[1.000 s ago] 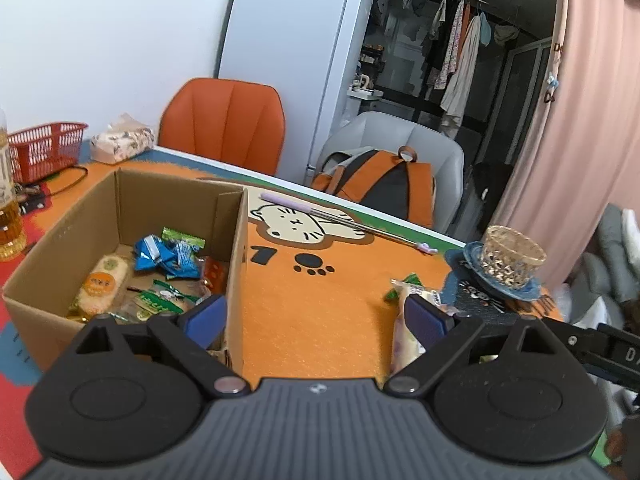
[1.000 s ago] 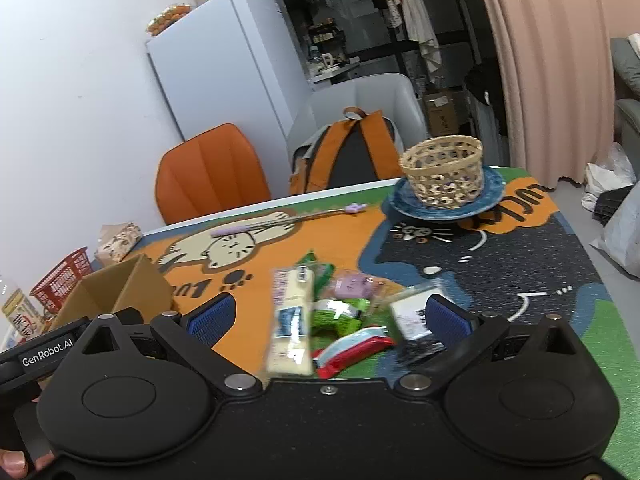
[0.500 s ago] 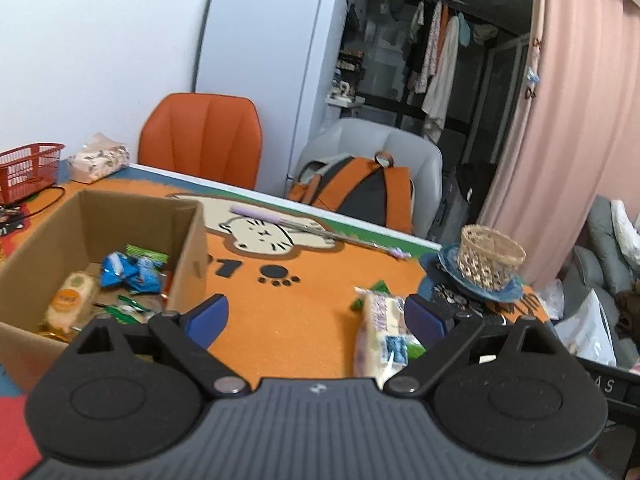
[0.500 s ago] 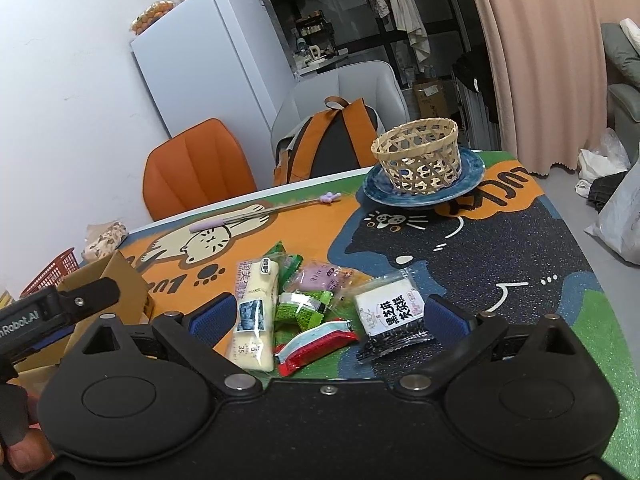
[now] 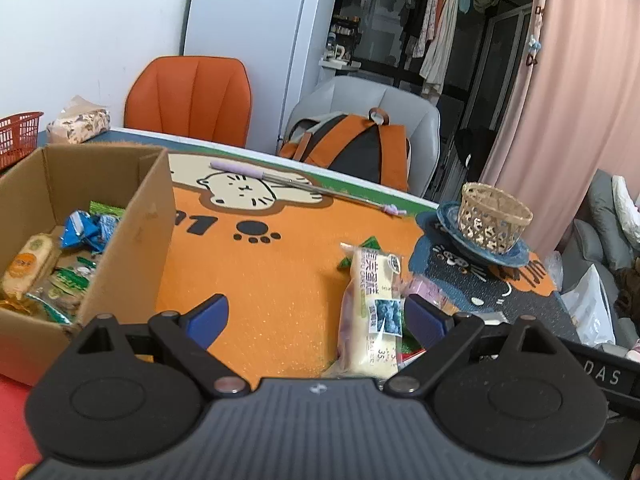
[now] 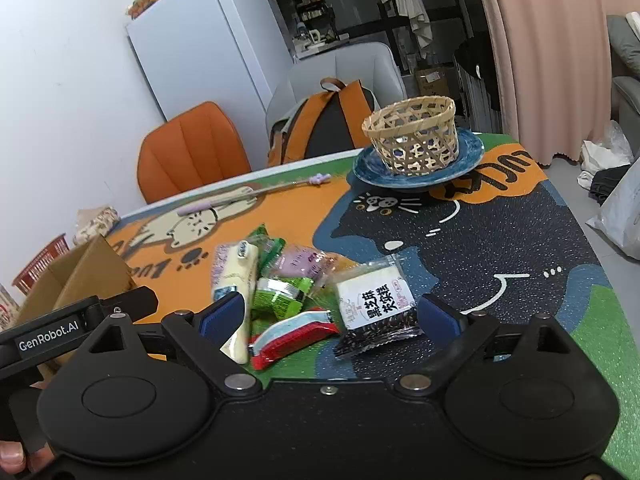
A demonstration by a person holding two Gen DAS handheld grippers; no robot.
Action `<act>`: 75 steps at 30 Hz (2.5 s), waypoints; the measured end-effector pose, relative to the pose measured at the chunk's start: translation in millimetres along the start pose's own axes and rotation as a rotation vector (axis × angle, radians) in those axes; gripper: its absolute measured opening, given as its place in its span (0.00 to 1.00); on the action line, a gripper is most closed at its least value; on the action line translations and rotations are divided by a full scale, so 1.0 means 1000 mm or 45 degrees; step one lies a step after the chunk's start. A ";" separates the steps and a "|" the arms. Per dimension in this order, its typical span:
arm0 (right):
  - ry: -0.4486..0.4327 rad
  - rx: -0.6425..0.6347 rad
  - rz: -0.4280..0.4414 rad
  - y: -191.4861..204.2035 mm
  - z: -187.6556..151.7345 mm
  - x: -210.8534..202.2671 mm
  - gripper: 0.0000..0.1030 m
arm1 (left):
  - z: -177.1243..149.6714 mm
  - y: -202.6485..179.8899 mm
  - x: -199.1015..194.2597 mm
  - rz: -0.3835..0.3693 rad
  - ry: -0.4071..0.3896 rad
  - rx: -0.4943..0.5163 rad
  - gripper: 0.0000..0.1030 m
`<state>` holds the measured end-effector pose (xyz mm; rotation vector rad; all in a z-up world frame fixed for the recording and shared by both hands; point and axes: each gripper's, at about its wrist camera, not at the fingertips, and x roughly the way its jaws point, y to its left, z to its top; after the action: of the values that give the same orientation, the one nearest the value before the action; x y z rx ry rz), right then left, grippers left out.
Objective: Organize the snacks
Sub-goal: 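Move both tools back toward the remaining snacks on the table, then grasp the white cake pack with the left tool while the right tool grasps the black sesame pack, then carry both packs over the box and open both tools to drop them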
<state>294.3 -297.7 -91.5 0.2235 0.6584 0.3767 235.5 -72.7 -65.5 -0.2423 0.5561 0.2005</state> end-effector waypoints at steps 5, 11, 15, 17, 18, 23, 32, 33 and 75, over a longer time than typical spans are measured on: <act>0.029 -0.033 -0.005 0.001 -0.002 0.014 0.90 | -0.002 -0.002 0.013 -0.008 0.026 0.007 0.90; 0.042 -0.059 -0.025 -0.001 -0.002 0.027 0.87 | -0.005 -0.004 0.032 -0.017 0.064 -0.002 0.89; 0.053 -0.051 -0.047 -0.008 -0.001 0.033 0.86 | -0.007 -0.008 0.043 -0.021 0.080 0.012 0.88; 0.050 -0.049 -0.055 -0.011 0.002 0.035 0.86 | -0.006 -0.011 0.047 -0.029 0.082 0.019 0.88; 0.049 -0.050 -0.058 -0.012 0.003 0.035 0.86 | -0.006 -0.012 0.049 -0.032 0.083 0.022 0.88; 0.024 -0.072 -0.096 -0.018 0.014 0.037 0.87 | -0.009 -0.017 0.061 -0.060 0.117 0.015 0.84; 0.081 -0.118 -0.083 -0.015 0.013 0.063 0.88 | -0.014 -0.019 0.073 -0.053 0.168 0.044 0.40; 0.095 -0.135 -0.100 -0.014 0.010 0.065 0.87 | -0.013 -0.016 0.073 -0.050 0.170 0.028 0.35; -0.074 -0.223 0.037 0.065 -0.009 -0.030 0.46 | 0.019 0.043 -0.064 -0.081 -0.095 -0.084 0.29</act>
<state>249.0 -250.3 -60.8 0.0767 0.5616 0.4516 180.7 -34.1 -22.4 -0.3146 0.4678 0.1660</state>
